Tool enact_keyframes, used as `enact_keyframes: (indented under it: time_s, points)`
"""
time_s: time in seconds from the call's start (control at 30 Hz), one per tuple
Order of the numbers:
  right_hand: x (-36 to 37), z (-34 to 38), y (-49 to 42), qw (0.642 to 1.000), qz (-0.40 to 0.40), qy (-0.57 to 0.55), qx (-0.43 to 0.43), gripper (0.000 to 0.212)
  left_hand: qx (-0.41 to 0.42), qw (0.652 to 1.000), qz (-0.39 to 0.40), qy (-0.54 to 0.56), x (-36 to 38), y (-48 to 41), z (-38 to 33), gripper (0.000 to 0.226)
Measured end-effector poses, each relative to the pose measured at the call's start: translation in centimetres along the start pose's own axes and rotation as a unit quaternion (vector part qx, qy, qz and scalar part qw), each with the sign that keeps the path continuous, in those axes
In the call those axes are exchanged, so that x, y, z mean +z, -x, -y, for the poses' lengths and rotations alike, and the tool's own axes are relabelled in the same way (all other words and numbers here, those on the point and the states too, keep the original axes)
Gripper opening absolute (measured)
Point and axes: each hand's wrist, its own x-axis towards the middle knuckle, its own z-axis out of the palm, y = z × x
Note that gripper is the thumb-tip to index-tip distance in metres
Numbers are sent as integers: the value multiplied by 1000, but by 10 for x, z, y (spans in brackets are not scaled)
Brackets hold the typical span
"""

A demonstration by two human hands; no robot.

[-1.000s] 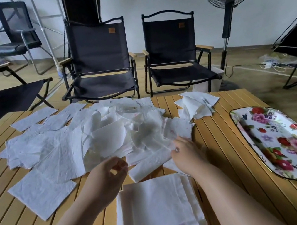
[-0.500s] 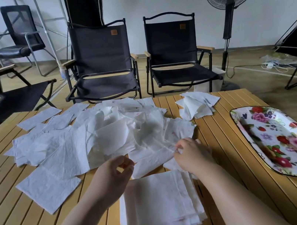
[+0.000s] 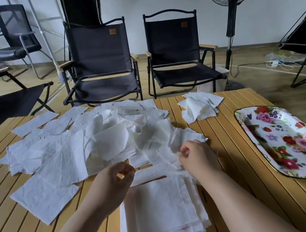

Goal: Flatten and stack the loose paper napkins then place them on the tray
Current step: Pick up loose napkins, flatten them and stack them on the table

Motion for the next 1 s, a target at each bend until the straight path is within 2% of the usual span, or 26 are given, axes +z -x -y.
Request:
enact_keyframes:
  time_s: [0.13,0.23,0.33,0.5,0.57,0.67,0.77,0.87,0.93,1.0]
  points:
    - [-5,-3,-1,999,-42,-9,-9,17,4,1000,1,-5,-1,0,-1,10]
    - [-20,3,2,993,-47,-97,-44,18,7,1000,-4,-1,-1,-1,-2,11]
    - [-35,10,8,974,-37,-206,-82,14,5,1000,-4,17,-1,-1,-4,12]
    - [-49,6,24,971,14,-211,-110,21,-1,999,-2,53,-1,4,-8,13]
    - [-57,9,30,962,50,-245,-113,18,-9,996,0,87,-2,7,-12,12]
    - [-73,21,44,907,112,-389,-116,14,-48,975,22,218,-8,13,-19,12]
    - [-91,32,62,807,177,-555,-96,18,-59,949,39,307,-16,18,-24,40]
    - [-106,39,75,739,215,-636,-63,28,-44,927,77,366,-26,24,-30,42]
    - [-110,38,78,734,228,-639,-30,28,-39,908,100,406,-32,27,-33,36]
    - [-111,34,80,764,259,-591,-7,23,-44,898,111,424,-35,31,-34,34]
